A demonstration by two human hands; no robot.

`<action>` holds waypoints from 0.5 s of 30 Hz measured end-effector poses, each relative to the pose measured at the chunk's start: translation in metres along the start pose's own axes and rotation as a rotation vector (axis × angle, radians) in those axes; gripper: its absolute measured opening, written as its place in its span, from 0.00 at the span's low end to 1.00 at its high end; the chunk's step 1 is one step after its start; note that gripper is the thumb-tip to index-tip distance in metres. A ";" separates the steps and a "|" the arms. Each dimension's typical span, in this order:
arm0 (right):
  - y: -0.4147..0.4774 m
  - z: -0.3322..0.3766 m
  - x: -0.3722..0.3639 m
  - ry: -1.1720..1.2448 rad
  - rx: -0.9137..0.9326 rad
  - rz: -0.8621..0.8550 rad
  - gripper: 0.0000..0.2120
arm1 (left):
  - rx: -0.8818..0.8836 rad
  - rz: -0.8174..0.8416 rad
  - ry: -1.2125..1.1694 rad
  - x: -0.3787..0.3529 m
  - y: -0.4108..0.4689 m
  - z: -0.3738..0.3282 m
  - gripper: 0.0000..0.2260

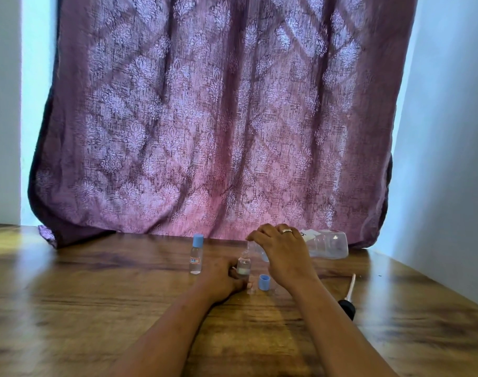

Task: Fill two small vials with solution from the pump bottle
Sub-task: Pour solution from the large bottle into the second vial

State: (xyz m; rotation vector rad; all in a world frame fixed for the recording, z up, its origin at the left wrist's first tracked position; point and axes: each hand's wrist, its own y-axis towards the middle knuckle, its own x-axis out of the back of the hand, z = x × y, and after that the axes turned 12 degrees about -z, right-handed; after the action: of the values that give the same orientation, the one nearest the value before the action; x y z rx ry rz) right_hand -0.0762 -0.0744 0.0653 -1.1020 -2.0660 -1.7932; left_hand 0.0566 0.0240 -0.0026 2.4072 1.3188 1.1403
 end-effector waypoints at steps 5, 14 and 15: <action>0.000 0.000 -0.001 -0.002 0.001 0.000 0.32 | -0.014 0.004 -0.002 0.000 0.000 0.000 0.11; 0.000 -0.001 -0.001 -0.003 0.001 0.007 0.32 | -0.023 0.007 -0.002 0.001 0.000 -0.001 0.11; -0.001 -0.001 -0.001 -0.004 0.001 0.008 0.32 | -0.021 0.009 -0.002 0.002 0.000 -0.002 0.11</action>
State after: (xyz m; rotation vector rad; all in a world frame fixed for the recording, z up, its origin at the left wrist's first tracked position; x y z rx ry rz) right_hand -0.0763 -0.0756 0.0645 -1.1127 -2.0611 -1.7875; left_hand 0.0557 0.0250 -0.0007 2.4011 1.2903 1.1485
